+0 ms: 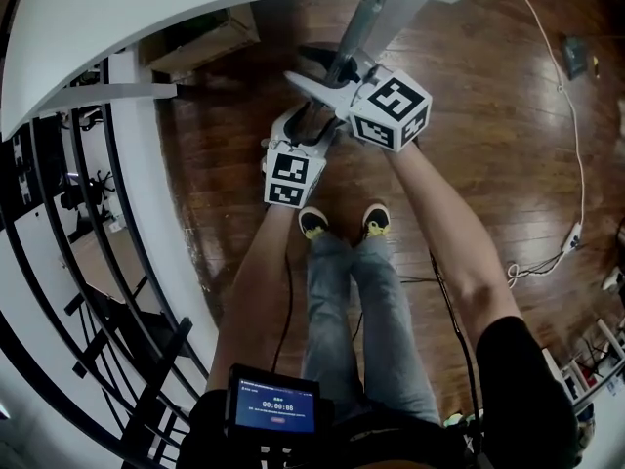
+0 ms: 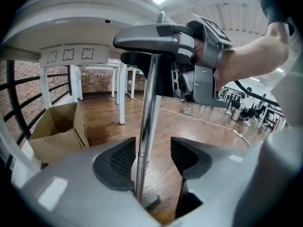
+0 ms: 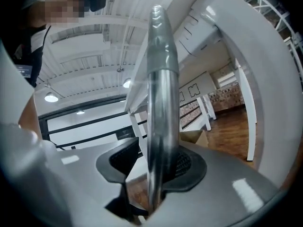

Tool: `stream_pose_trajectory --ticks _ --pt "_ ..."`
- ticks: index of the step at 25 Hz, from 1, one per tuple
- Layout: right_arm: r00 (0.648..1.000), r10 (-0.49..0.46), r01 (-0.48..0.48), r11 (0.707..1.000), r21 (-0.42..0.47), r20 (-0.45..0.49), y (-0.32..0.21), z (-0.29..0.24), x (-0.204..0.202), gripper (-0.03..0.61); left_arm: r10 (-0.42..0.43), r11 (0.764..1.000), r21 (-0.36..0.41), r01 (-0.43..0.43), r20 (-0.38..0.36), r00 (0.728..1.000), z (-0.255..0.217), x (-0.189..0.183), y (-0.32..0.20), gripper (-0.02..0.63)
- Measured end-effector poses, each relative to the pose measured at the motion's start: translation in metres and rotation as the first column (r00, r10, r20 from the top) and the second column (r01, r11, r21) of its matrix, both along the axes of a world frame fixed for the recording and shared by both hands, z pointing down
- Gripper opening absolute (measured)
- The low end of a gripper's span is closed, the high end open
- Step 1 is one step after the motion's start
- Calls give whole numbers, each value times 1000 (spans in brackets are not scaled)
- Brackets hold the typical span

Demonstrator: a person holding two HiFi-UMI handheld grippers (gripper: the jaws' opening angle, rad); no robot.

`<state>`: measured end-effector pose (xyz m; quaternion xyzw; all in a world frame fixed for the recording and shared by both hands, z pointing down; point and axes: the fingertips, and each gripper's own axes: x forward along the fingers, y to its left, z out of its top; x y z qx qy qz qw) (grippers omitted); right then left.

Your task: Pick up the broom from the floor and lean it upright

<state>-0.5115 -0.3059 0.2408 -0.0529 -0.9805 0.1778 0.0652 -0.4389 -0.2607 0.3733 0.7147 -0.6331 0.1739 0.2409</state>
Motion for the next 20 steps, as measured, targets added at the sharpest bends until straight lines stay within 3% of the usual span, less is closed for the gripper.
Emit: stream_pose_trajectory --ticks 5,6,9,10,12,13,20 --pt "1000 13 -12 1000 -10 12 -4 2 5 187 -45 999 -15 45 -31 998 4 -6 2 247" --pt "1000 21 -20 1000 -5 17 -5 1 6 169 -53 999 -15 53 -37 998 4 -7 2 247" --pt "998 50 -51 999 13 39 -11 -4 9 29 -62 998 -13 61 -36 997 3 -10 -1 247" --pt "998 54 -55 998 15 41 -12 -4 11 30 -63 998 -13 62 -35 997 4 -10 -1 247" --pt "998 51 -51 999 2 36 -11 1 14 166 -60 998 -16 60 -34 998 6 -8 1 247" --pt "998 51 -50 999 -8 35 -11 3 15 197 -58 998 -18 57 -33 998 7 -8 2 247" --pt "998 49 -48 998 -29 33 -14 5 41 221 -57 998 -26 57 -18 998 -1 -9 13 249"
